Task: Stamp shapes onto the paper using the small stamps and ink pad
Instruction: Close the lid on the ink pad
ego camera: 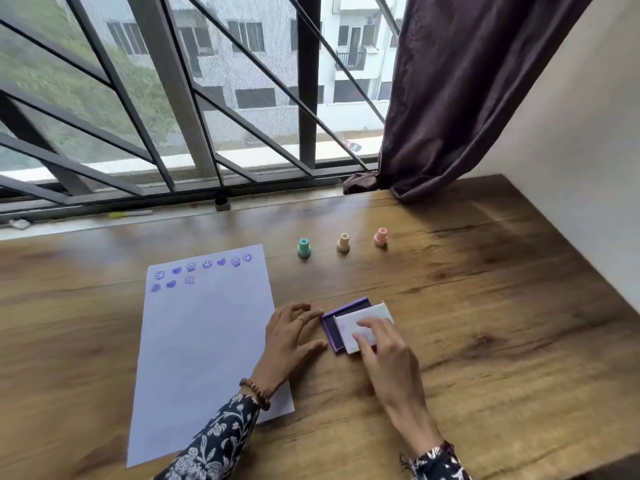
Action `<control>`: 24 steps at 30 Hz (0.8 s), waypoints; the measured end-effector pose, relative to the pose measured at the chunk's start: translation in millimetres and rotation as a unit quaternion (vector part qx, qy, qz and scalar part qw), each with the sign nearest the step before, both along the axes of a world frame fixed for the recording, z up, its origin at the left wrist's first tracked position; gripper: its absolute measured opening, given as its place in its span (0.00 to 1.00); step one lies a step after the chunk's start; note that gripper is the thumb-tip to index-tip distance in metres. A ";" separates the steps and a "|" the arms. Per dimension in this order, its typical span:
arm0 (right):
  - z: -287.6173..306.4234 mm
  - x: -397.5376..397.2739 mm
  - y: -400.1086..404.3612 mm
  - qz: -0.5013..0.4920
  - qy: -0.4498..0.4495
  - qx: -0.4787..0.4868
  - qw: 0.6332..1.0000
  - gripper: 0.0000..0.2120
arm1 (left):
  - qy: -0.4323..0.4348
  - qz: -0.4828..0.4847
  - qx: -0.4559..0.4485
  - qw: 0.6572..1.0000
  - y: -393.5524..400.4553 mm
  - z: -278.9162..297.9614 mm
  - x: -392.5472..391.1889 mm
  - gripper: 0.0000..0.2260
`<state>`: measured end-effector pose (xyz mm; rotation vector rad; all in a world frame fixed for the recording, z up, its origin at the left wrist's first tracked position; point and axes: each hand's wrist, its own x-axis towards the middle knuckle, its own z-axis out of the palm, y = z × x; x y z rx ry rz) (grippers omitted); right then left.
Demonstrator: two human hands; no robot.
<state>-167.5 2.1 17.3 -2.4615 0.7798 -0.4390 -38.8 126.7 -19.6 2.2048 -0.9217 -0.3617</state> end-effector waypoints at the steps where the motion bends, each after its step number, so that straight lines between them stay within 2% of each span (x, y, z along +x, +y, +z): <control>1: -1.2 2.4 -4.6 -0.033 0.015 0.023 0.999 0.15 | 0.000 0.002 0.001 1.000 -0.1 0.2 -0.2 0.21; 4: -3.8 8.8 -11.5 -0.079 0.088 0.069 0.991 0.28 | 0.002 0.009 0.001 1.000 -0.5 0.3 -0.3 0.19; 6: -4.7 12.7 -9.6 -0.086 0.112 0.077 0.987 0.32 | 0.007 0.008 -0.001 1.000 -0.9 0.9 0.3 0.19; 15: -5.2 7.1 7.9 -0.086 0.103 0.016 0.991 0.29 | 0.003 0.012 -0.005 1.000 -1.2 0.9 0.8 0.18; 24: -5.0 5.6 16.4 -0.083 0.121 0.031 0.989 0.30 | -0.011 0.014 -0.007 1.000 -2.0 0.1 0.9 0.19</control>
